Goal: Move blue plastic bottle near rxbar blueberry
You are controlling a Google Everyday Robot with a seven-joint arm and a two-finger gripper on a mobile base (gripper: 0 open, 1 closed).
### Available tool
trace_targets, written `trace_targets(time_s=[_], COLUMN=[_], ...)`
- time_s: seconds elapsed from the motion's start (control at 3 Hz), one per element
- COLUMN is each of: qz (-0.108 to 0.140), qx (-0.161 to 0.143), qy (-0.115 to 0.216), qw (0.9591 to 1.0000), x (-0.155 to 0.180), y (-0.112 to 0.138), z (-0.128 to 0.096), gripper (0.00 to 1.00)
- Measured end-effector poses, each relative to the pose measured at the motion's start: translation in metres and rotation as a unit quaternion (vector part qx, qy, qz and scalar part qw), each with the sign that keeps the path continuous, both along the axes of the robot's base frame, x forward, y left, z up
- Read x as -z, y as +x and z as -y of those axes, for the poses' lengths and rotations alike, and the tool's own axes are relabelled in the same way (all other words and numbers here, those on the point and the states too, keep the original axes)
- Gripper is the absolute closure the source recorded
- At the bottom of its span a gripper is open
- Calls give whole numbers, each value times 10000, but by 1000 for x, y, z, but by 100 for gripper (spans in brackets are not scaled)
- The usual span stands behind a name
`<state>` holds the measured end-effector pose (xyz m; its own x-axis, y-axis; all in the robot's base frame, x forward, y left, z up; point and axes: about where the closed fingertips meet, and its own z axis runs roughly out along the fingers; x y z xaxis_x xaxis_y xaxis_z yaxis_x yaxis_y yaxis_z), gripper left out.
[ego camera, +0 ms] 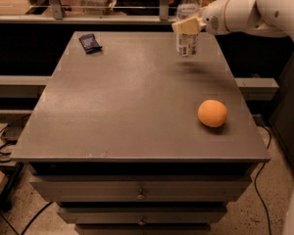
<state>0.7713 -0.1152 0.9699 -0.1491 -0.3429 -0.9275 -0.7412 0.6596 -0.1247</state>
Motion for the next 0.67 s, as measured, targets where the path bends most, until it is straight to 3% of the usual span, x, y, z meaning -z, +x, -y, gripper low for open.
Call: trace_targets(time_s=[0.33, 0.67], qz=[3, 3], qx=[-112, -112], qy=[-22, -21], qw=[9999, 9999], x=[-2, -2], y=[-1, -1], z=[-11, -11], gripper=[100, 100])
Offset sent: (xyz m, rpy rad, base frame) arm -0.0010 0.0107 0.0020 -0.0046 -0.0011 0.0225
